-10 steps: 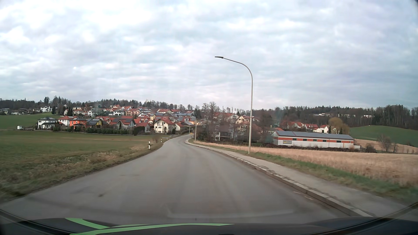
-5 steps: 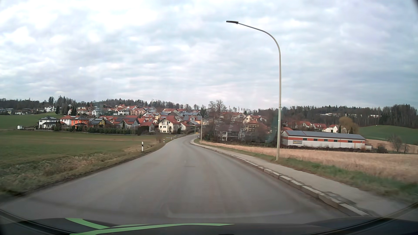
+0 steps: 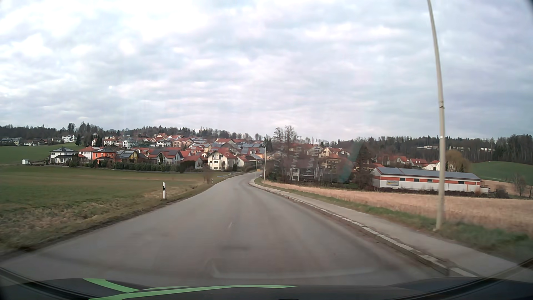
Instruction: Follow the waypoints while adhering to traffic rules and regulations
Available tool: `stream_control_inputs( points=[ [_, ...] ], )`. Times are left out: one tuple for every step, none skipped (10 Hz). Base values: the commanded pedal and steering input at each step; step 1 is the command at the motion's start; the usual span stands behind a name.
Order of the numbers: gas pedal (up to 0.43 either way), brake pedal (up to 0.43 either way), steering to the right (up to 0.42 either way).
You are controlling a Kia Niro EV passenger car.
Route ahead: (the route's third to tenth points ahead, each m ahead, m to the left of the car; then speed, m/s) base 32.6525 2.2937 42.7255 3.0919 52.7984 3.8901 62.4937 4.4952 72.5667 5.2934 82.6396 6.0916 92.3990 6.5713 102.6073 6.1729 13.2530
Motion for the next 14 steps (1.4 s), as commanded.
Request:
stream_control_inputs(
  points=[
    [0.020, 0.000, -0.015],
    [0.020, 0.000, -0.015],
    [0.020, 0.000, -0.015],
    [0.020, 0.000, -0.014],
    [0.020, 0.000, -0.014],
    [0.020, 0.000, -0.014],
    [0.020, 0.000, -0.015],
    [0.020, 0.000, -0.014],
    [0.020, 0.000, -0.014],
    [0.020, 0.000, -0.013],
    [0.020, 0.000, -0.013],
    [0.020, 0.000, -0.013],
    [0.020, 0.000, -0.013],
    [0.020, 0.000, -0.012]
  ],
)
